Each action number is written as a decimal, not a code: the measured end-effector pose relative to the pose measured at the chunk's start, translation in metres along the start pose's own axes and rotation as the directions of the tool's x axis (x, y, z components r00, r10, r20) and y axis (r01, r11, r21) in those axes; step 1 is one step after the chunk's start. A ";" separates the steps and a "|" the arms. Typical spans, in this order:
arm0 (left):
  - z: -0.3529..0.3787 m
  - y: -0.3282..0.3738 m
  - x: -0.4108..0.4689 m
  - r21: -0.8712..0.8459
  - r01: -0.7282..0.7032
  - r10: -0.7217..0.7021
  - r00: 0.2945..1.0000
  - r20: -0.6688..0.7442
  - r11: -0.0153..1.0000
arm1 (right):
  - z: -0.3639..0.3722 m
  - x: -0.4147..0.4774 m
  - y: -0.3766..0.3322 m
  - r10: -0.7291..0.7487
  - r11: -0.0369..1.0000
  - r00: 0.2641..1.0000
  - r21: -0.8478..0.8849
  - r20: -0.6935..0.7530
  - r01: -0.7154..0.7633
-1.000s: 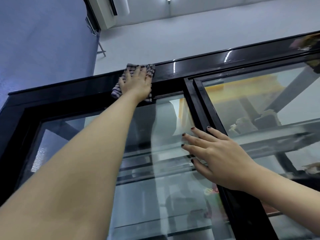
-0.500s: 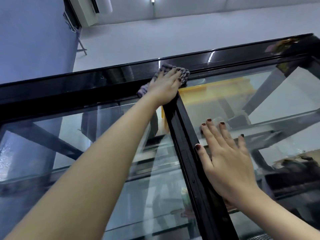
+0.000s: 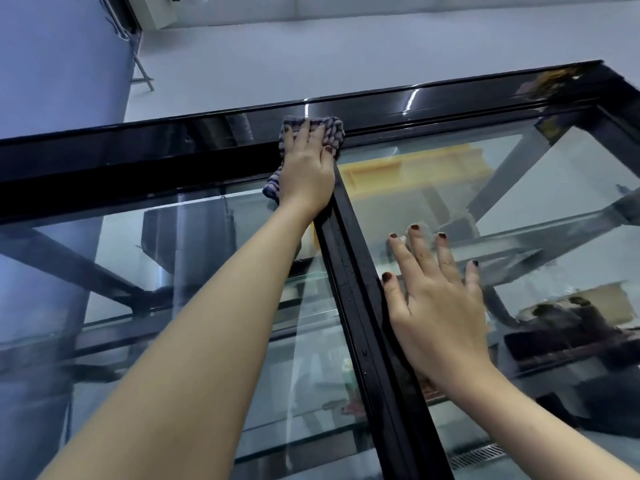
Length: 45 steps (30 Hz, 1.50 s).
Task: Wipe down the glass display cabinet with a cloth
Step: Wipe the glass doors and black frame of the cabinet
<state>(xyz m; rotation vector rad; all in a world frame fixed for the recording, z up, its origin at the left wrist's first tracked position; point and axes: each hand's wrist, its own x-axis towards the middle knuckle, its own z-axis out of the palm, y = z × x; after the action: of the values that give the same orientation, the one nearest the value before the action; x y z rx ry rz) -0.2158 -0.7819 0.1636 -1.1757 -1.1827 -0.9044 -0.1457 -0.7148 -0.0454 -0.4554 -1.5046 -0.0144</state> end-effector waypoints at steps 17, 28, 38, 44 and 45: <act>-0.008 0.069 -0.381 -0.239 -0.016 0.041 0.994 0.102 0.971 | -0.017 -0.093 0.075 -0.148 0.989 0.989 0.027 0.018 0.147; -0.073 0.074 -0.457 -0.213 0.110 0.038 0.807 0.589 0.971 | -0.016 -0.154 0.083 -0.173 0.985 0.982 -0.018 0.077 0.174; -0.193 -0.029 -0.485 0.029 -0.103 0.062 0.774 0.630 0.994 | -0.010 -0.209 0.065 -0.232 0.969 0.961 -0.053 0.151 0.243; -0.185 -0.012 -0.487 0.116 -0.033 -0.030 0.864 0.503 0.993 | -0.005 -0.222 0.059 -0.180 0.982 0.975 -0.023 0.132 0.185; -0.170 0.002 -0.483 0.085 -0.067 0.013 0.857 0.515 0.994 | -0.005 -0.223 0.059 -0.175 0.983 0.976 -0.025 0.128 0.179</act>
<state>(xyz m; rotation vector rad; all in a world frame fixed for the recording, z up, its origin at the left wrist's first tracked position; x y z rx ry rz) -0.2702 -0.9761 -0.3065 -1.4018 -1.6046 -0.4955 -0.1424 -0.7219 -0.2757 -0.3550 -1.6677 -0.1557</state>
